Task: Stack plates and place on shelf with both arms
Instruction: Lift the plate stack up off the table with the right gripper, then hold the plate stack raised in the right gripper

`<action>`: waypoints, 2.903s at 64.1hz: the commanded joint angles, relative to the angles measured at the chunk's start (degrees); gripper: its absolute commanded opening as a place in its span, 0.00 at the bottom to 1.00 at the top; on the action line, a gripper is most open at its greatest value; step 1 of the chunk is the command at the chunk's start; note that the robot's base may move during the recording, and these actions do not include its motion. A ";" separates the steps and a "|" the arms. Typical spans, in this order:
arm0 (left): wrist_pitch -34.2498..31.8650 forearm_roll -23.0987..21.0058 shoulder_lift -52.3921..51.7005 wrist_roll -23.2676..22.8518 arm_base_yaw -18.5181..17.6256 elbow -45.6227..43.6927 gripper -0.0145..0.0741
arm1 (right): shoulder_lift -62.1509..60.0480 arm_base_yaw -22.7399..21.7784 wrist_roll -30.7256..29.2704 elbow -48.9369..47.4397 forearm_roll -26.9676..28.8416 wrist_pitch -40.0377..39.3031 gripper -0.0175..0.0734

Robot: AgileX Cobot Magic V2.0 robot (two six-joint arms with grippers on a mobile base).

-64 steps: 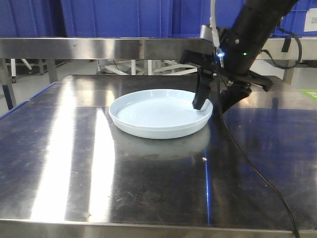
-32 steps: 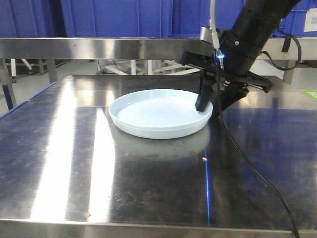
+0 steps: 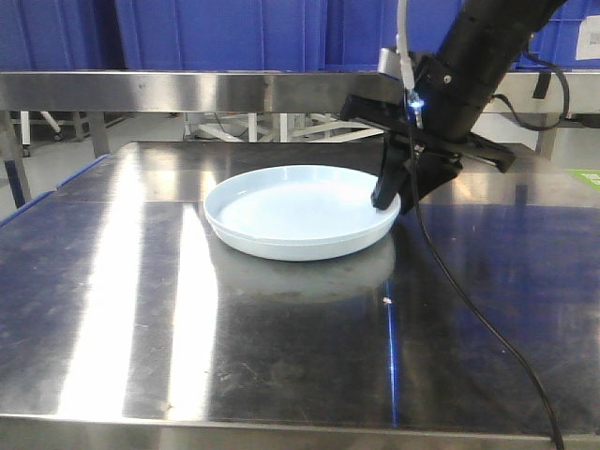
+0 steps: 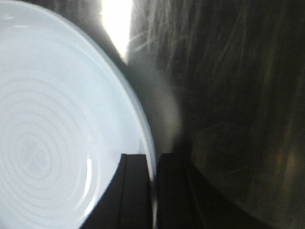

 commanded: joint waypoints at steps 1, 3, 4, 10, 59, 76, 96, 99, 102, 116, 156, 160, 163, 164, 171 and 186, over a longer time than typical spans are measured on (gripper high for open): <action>-5.01 -0.55 0.17 -0.62 -0.43 -2.02 0.26 | -6.08 -0.05 -0.15 -1.64 1.29 -2.71 0.25; -5.01 -0.55 0.17 -0.62 -0.43 -2.02 0.26 | -6.73 -0.05 -0.15 -1.64 1.29 -2.98 0.25; -5.01 -0.55 0.17 -0.62 -0.43 -2.02 0.26 | -7.01 -0.05 -0.15 -1.64 1.29 -2.99 0.25; -5.01 -0.55 0.17 -0.62 -0.43 -2.02 0.26 | -9.06 -0.05 -0.44 -1.64 0.90 -3.78 0.25; -5.01 -0.55 0.17 -0.62 -0.43 -2.02 0.26 | -44.71 -9.10 -2.75 42.66 -9.80 -55.02 0.25; -5.01 -0.55 0.17 -0.62 -0.43 -2.02 0.26 | -59.65 -10.74 -2.75 54.92 -9.80 -55.24 0.25; -5.01 -0.55 0.17 -0.62 -0.43 -2.02 0.26 | -79.50 -10.74 -2.75 70.22 -9.80 -55.14 0.25; -5.01 -0.55 0.17 -0.62 -0.43 -2.02 0.26 | -82.11 -10.74 -2.75 71.63 -9.80 -55.20 0.25; -5.01 -0.55 0.17 -0.62 -0.43 -2.02 0.26 | -84.83 -10.74 -2.75 73.13 -9.80 -55.24 0.25; -5.01 -0.55 0.17 -0.62 -0.43 -2.02 0.26 | -92.79 -10.74 -2.75 74.98 -9.80 -52.32 0.25; -5.01 -0.55 0.17 -0.62 -0.43 -2.02 0.26 | -93.84 -10.74 -2.75 74.98 -9.80 -51.76 0.25; -5.01 -0.55 0.17 -0.62 -0.43 -2.02 0.26 | -93.84 -10.74 -2.75 74.98 -9.80 -51.76 0.25; -5.01 -0.55 0.17 -0.62 -0.43 -2.02 0.26 | -93.84 -10.74 -2.75 74.98 -9.80 -51.76 0.25; -5.01 -0.55 0.17 -0.62 -0.43 -2.02 0.26 | -93.84 -10.74 -2.75 74.98 -9.80 -51.76 0.25; -5.01 -0.55 0.17 -0.62 -0.43 -2.02 0.26 | -93.84 -10.74 -2.75 74.98 -9.80 -51.76 0.25; -5.01 -0.55 0.17 -0.62 -0.43 -2.02 0.26 | -93.84 -10.74 -2.75 74.98 -9.80 -51.71 0.25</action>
